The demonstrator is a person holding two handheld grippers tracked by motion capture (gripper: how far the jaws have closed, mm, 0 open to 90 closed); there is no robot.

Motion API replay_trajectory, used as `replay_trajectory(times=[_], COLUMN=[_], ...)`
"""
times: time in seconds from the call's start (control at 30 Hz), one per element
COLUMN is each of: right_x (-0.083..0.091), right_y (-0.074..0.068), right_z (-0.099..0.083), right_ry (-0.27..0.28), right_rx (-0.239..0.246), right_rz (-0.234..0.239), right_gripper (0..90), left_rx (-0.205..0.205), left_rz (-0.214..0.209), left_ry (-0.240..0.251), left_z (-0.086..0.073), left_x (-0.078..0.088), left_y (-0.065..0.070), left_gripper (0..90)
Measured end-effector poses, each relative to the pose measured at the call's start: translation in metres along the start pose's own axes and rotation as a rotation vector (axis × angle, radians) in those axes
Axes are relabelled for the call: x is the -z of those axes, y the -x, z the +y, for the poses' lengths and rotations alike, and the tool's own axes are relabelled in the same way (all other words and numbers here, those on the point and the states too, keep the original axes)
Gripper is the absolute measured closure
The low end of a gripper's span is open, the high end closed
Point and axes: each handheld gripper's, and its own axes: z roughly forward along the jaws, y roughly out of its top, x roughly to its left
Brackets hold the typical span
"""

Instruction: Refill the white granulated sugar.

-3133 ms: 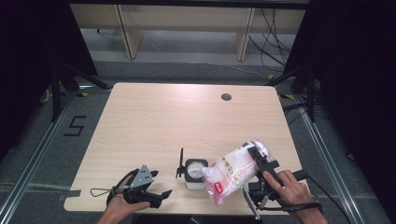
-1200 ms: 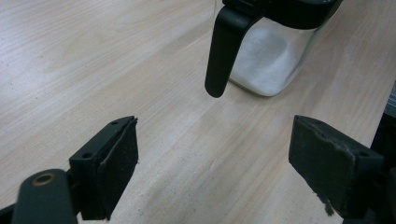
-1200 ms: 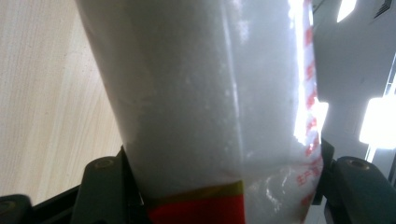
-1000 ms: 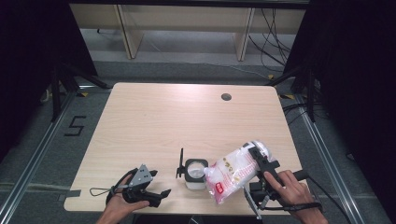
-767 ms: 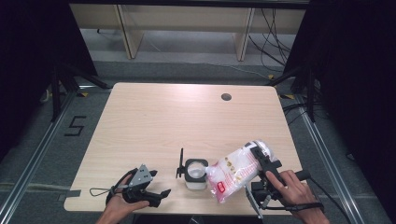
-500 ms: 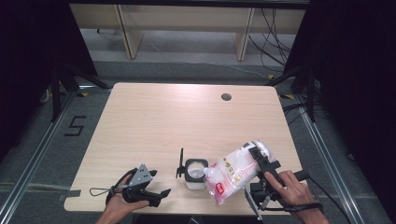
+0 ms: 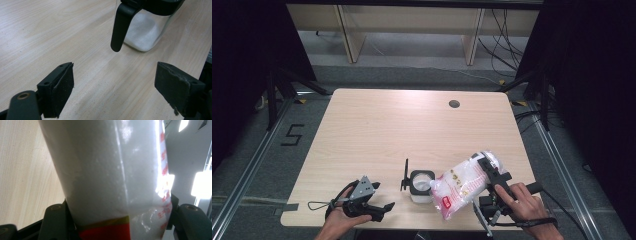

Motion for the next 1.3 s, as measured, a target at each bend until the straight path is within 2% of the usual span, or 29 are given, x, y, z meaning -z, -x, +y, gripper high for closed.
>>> replay_trajectory(times=[0.03,0.07,0.1,0.2,0.23,0.27,0.3,0.33,0.4,0.43,0.47,0.5,0.53,0.57,0.6,0.63,0.7,0.77,0.8,0.87,0.97,1.0,1.07,1.1,1.17,1.2,1.23,1.27,1.3], right_x=[-0.0003,0.0001,-0.0020,-0.0009,-0.0005,0.0005,-0.0004,-0.0001,-0.0007,-0.0014,-0.0011,-0.0018,-0.0005,0.0002,0.0007,0.0001,0.0004,0.0006,0.0012,-0.0003,0.0010,0.0003,0.0007,0.0013,-0.0003,0.0002,0.0003,0.0018,0.0002], right_y=[0.0028,-0.0014,-0.0003,0.0008,0.0032,0.0028,0.0023,0.0022,0.0015,0.0024,-0.0005,-0.0012,-0.0010,0.0011,0.0007,0.0036,0.0026,0.0040,-0.0003,0.0029,0.0039,0.0041,0.0043,0.0031,0.0040,0.0017,0.0021,0.0029,0.0031], right_z=[0.0004,-0.0014,-0.0022,-0.0023,-0.0020,-0.0019,-0.0021,-0.0017,-0.0018,-0.0017,-0.0019,-0.0017,-0.0006,0.0004,0.0001,0.0002,0.0003,0.0001,-0.0010,-0.0010,-0.0008,-0.0011,-0.0008,-0.0009,-0.0010,-0.0010,-0.0005,0.0001,-0.0002], right_ry=[0.011,0.006,0.036,0.016,0.015,-0.002,0.006,0.001,0.010,0.023,0.014,0.025,0.005,0.004,0.001,0.011,0.010,0.015,0.003,0.023,0.009,0.020,0.016,0.008,0.036,0.019,0.022,0.000,0.033], right_rx=[0.034,-0.019,-0.009,0.003,0.026,0.016,0.016,0.022,0.024,0.035,-0.005,-0.004,-0.006,0.011,0.006,0.032,0.025,0.038,-0.016,0.026,0.031,0.033,0.033,0.017,0.032,0.002,0.007,0.007,0.027], right_rz=[-0.005,-0.008,-0.030,-0.018,-0.017,-0.002,-0.009,-0.003,-0.010,-0.013,-0.012,-0.027,-0.004,-0.004,0.002,-0.005,-0.004,-0.013,-0.018,-0.027,-0.009,-0.020,-0.017,-0.012,-0.036,-0.022,-0.025,0.015,-0.028], right_gripper=[39.3,39.2,39.3,39.3,39.3,39.3,39.3,39.3,39.3,39.3,39.3,39.3,39.3,39.3,39.3,39.3,39.4,39.3,39.3,39.4,39.3,39.4,39.4,39.4,39.4,39.4,39.4,39.4,39.4], left_rx=[-0.019,-0.022,-0.019,-0.019,-0.015,-0.001,0.020,0.017,0.008,0.016,0.011,0.008,0.019,0.016,0.001,0.011,0.019,0.017,0.018,0.004,-0.003,-0.013,0.011,0.011,-0.003,-0.024,-0.032,0.005,0.004], left_rz=[-0.002,-0.002,-0.001,-0.003,-0.003,-0.001,-0.004,0.001,-0.001,-0.005,-0.001,0.001,0.000,0.002,0.003,0.003,-0.001,0.000,0.001,0.002,0.007,0.005,0.002,0.006,0.004,0.002,0.006,0.009,0.008], left_ry=[-0.001,-0.001,0.001,0.000,0.004,0.003,0.009,-0.005,0.002,0.009,0.006,0.007,0.003,0.003,-0.009,0.005,0.005,0.003,0.003,-0.007,-0.009,-0.006,-0.002,-0.003,-0.009,-0.003,-0.015,-0.009,-0.008], left_z=[0.0003,0.0004,0.0005,0.0004,0.0003,0.0002,-0.0002,0.0003,-0.0002,-0.0004,-0.0003,-0.0003,-0.0001,-0.0001,0.0001,-0.0001,0.0000,-0.0002,-0.0001,0.0000,0.0000,0.0002,0.0001,0.0001,0.0002,0.0004,0.0010,0.0002,0.0002], left_x=[0.0003,0.0003,0.0001,0.0001,-0.0003,-0.0006,-0.0015,-0.0002,-0.0007,-0.0015,-0.0012,-0.0010,-0.0007,-0.0005,0.0004,-0.0004,-0.0006,-0.0004,-0.0005,0.0004,0.0006,0.0006,0.0002,0.0004,0.0008,0.0008,0.0019,0.0011,0.0011], left_y=[-0.0009,-0.0012,-0.0011,-0.0009,-0.0007,-0.0003,0.0005,0.0008,0.0005,0.0004,-0.0003,-0.0005,0.0007,0.0004,-0.0007,-0.0002,0.0006,0.0008,0.0006,-0.0006,-0.0009,-0.0015,0.0001,0.0005,-0.0009,-0.0022,-0.0025,-0.0001,-0.0001], left_gripper=[15.4,15.4,15.4,15.4,15.4,15.4,15.4,15.4,15.4,15.4,15.4,15.4,15.4,15.4,15.4,15.4,15.4,15.4,15.4,15.4,15.4,15.4,15.4,15.4,15.4,15.4,15.4,15.4,15.4])
